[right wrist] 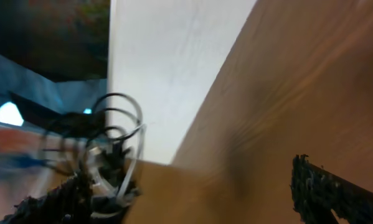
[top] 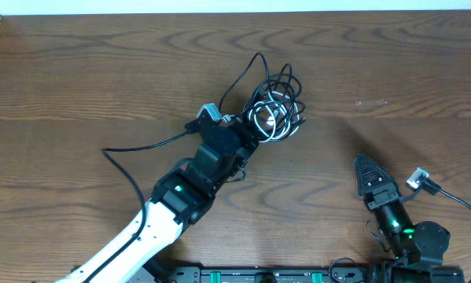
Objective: Untangle cables
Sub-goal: 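Lift the cable bundle upward with the left gripper, then move the right gripper toward the held bundle under the left gripper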
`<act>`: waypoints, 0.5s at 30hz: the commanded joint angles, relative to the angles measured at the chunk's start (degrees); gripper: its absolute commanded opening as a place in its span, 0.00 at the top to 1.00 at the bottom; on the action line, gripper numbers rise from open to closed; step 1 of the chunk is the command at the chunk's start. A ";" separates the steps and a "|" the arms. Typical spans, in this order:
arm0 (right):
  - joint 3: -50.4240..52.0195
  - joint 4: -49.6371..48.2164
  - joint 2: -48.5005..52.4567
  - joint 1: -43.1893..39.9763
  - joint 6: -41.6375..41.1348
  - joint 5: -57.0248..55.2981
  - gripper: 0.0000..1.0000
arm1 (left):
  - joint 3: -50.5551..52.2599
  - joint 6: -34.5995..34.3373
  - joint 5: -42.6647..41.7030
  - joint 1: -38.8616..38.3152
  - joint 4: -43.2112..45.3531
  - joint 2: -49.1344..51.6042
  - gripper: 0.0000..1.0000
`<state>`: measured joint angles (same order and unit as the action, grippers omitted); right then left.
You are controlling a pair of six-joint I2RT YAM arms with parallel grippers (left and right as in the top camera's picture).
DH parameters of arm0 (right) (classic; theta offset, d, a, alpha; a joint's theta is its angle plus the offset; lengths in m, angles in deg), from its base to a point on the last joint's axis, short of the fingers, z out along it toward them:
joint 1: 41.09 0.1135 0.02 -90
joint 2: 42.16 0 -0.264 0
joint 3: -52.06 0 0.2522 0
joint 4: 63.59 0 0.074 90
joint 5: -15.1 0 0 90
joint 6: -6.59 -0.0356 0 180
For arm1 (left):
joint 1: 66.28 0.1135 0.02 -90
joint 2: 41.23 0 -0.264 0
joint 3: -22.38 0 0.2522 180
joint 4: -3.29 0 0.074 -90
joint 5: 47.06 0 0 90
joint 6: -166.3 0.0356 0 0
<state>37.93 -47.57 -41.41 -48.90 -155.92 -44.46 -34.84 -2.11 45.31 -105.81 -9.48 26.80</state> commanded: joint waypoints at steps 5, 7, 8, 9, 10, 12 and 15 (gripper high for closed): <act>0.07 -4.37 0.00 0.04 -7.21 7.61 0.01 | -0.37 -4.87 -2.03 0.17 1.36 1.46 0.92; 0.07 -7.74 0.00 0.74 -5.40 12.26 0.01 | -0.37 -4.87 -2.01 0.20 1.70 1.46 0.92; 0.07 -9.16 0.00 1.20 -4.17 14.40 0.01 | -0.37 -4.87 -1.99 0.20 2.21 1.46 0.92; 0.07 -9.97 0.00 1.64 -2.99 16.15 0.01 | -0.37 -4.90 -1.97 0.20 2.69 1.46 0.92; 0.07 -10.25 0.00 2.01 -2.05 17.79 0.01 | -0.37 -4.90 -1.97 0.20 3.17 1.46 0.92; 0.07 -9.68 0.00 2.14 -1.97 19.89 0.01 | -0.37 -4.87 -1.97 0.20 4.46 1.46 0.92; 0.04 -7.58 0.00 2.19 -1.46 18.36 0.01 | -0.37 -4.85 -2.27 0.20 5.95 1.46 0.91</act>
<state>37.93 -55.98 -41.36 -47.11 -159.31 -28.33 -34.84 -6.42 43.45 -105.81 -4.65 28.52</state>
